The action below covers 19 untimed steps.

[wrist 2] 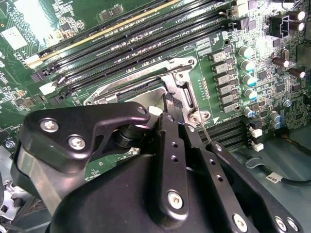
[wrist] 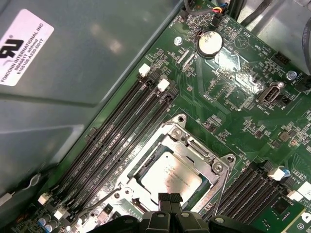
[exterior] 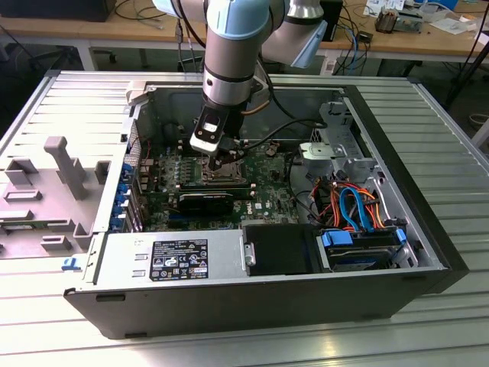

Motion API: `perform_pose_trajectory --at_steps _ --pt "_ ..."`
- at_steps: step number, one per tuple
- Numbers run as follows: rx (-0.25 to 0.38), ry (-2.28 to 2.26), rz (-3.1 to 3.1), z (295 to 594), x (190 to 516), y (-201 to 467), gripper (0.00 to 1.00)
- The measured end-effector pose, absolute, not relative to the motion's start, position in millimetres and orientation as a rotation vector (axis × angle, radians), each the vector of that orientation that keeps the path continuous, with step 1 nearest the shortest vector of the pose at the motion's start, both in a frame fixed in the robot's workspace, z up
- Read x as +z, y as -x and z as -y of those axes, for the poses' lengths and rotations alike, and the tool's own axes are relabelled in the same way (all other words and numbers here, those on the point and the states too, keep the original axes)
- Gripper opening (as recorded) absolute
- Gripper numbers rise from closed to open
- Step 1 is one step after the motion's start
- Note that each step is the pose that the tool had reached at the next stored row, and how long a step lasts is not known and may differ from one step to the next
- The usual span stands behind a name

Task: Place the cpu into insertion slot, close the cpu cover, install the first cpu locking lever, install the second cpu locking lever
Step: 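Install the first cpu locking lever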

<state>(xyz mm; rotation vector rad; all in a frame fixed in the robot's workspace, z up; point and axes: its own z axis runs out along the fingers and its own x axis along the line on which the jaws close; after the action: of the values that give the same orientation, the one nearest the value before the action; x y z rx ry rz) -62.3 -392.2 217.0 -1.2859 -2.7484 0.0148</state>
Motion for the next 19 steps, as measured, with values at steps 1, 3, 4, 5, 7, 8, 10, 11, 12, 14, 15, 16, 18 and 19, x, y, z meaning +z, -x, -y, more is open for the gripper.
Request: perform_pose_trajectory --at_steps 1,3,4,5,7,8,10,11,12,14,15,16,18,19 --pt "0.015 1.284 2.749 392.2 217.0 62.3 0.11" --pt "0.015 1.281 2.751 392.2 217.0 62.3 0.11" --pt "0.015 1.279 2.752 392.2 217.0 62.3 0.11" --pt "0.015 1.277 2.753 392.2 217.0 62.3 0.11" --pt "0.016 1.271 2.755 392.2 217.0 62.3 0.11" --pt "0.016 1.270 2.756 392.2 217.0 62.3 0.11" --pt "0.016 1.266 2.758 392.2 217.0 62.3 0.11" --pt "0.016 1.265 2.758 392.2 217.0 62.3 0.11" --pt "0.016 1.263 2.759 392.2 217.0 62.3 0.11" --pt "0.016 1.259 2.761 392.2 217.0 62.3 0.11" --pt "0.017 1.257 2.762 392.2 217.0 62.3 0.11" --pt "0.017 1.255 2.763 392.2 217.0 62.3 0.11" --pt "0.017 1.251 2.765 392.2 217.0 62.3 0.11" --pt "0.017 1.249 2.765 392.2 217.0 62.3 0.11"
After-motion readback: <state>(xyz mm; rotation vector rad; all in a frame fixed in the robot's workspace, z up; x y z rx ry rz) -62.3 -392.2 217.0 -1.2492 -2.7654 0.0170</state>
